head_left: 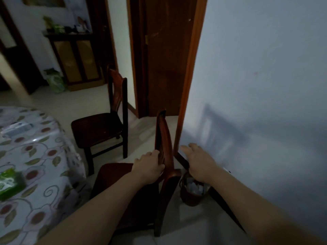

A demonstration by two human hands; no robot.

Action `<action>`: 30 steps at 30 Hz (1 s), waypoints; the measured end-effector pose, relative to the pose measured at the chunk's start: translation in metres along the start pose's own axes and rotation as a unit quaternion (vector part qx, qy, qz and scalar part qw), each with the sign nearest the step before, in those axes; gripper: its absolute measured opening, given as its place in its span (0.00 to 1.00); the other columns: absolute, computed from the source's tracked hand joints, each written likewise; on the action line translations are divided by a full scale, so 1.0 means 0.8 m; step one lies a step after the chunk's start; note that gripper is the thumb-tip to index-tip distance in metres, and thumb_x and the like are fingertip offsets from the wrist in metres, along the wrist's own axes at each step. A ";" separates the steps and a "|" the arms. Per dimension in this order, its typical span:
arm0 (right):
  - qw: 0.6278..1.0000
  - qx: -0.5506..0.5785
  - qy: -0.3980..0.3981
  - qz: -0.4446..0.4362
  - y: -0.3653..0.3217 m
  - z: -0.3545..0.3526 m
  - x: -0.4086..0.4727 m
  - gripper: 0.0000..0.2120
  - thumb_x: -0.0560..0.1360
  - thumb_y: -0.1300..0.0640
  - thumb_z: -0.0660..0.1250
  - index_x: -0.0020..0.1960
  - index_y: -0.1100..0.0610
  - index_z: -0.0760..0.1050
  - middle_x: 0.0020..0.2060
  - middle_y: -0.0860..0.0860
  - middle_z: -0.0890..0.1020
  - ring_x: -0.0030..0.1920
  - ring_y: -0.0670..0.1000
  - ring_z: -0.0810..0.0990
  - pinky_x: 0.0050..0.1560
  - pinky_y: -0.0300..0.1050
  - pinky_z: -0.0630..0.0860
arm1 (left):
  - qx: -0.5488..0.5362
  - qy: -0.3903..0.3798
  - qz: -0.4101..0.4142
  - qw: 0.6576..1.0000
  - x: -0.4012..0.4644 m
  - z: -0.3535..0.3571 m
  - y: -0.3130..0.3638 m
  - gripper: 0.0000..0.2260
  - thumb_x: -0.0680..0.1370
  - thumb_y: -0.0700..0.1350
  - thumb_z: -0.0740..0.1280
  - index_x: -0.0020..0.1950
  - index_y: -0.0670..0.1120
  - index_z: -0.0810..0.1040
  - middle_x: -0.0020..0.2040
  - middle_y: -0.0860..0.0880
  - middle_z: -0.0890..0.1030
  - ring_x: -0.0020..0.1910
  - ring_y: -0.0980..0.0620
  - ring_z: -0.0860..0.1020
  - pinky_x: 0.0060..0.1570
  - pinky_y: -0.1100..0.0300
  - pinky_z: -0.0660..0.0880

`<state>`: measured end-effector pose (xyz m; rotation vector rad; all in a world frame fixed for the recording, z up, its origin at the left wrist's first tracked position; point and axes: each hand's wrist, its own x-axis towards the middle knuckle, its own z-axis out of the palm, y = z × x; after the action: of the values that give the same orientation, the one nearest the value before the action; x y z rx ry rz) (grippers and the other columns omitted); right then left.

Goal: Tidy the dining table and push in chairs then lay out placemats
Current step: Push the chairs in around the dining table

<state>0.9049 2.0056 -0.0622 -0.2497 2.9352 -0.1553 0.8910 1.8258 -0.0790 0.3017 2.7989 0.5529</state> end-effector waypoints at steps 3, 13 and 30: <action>0.997 -0.010 -0.012 -0.072 0.041 -0.007 0.049 0.35 0.74 0.65 0.62 0.76 0.53 0.51 0.71 0.59 0.61 0.68 0.60 0.65 0.66 0.53 0.67 | -0.028 0.010 -0.085 0.996 0.029 0.012 0.025 0.24 0.78 0.57 0.60 0.70 0.47 0.62 0.68 0.45 0.71 0.66 0.44 0.70 0.64 0.47 0.65; 0.958 -0.069 -0.052 -0.272 0.049 -0.029 0.173 0.35 0.74 0.68 0.60 0.77 0.53 0.51 0.75 0.55 0.55 0.72 0.58 0.57 0.69 0.52 0.63 | -0.045 0.005 -0.211 0.976 0.097 0.028 0.057 0.26 0.77 0.58 0.59 0.71 0.48 0.59 0.66 0.45 0.73 0.65 0.44 0.71 0.62 0.47 0.65; 0.845 -0.184 -0.050 -0.499 0.070 0.005 0.340 0.14 0.76 0.62 0.60 0.61 0.57 0.71 0.62 0.54 0.73 0.67 0.54 0.65 0.74 0.51 0.46 | -0.031 0.021 -0.375 0.926 0.174 0.054 0.085 0.21 0.74 0.45 0.66 0.65 0.46 0.66 0.59 0.44 0.77 0.57 0.42 0.77 0.50 0.53 0.72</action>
<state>0.6336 2.0118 -0.1221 -1.7420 2.3811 0.2817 0.7834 1.9375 -0.1212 -0.7736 2.6316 0.4455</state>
